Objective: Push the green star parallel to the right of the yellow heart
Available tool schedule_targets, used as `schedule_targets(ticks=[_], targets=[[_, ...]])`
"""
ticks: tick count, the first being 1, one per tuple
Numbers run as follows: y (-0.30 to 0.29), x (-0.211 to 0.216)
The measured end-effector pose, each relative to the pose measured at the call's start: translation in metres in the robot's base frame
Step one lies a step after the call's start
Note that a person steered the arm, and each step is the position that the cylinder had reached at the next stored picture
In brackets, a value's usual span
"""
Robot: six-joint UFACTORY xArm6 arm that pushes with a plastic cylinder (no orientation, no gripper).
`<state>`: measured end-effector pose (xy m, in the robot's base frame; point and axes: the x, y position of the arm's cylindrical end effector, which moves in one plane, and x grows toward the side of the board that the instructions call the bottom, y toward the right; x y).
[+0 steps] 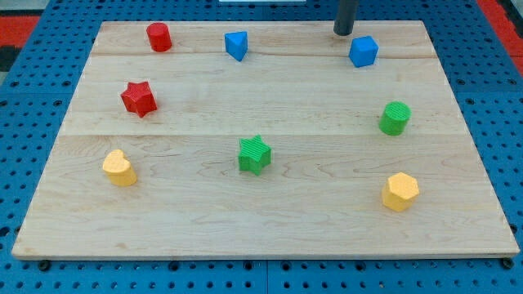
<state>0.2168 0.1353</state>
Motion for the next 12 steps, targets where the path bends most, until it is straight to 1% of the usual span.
schedule_targets(ticks=[1, 2, 3, 4, 5, 6, 10, 11, 12], targets=[[-0.022, 0.0], [-0.071, 0.008], [-0.09, 0.011], [-0.09, 0.018], [-0.082, 0.041], [-0.08, 0.081], [-0.08, 0.084], [-0.07, 0.084], [-0.06, 0.101]])
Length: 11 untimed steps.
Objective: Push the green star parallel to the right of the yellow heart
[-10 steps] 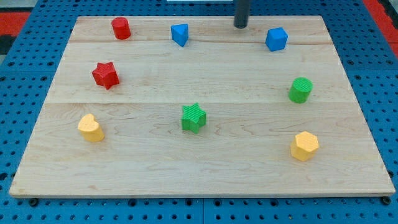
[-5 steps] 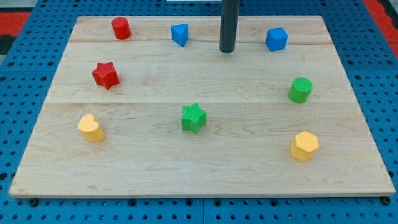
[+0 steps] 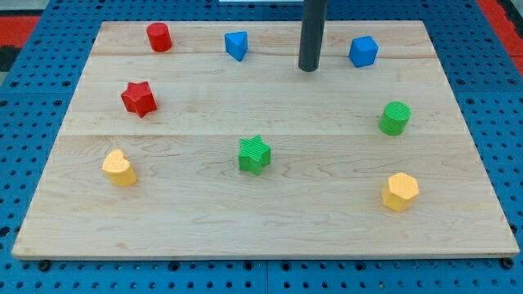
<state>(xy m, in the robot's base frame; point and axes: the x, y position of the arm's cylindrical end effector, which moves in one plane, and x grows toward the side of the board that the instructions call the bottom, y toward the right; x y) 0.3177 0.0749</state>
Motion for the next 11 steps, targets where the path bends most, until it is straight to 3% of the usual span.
schedule_targets(ticks=[2, 3, 4, 5, 6, 8, 9, 10, 11], targets=[[-0.035, 0.121], [-0.05, 0.089], [-0.09, 0.1], [-0.113, 0.142], [-0.079, 0.161], [-0.035, 0.145], [-0.017, 0.171], [-0.03, 0.191], [-0.082, 0.191]])
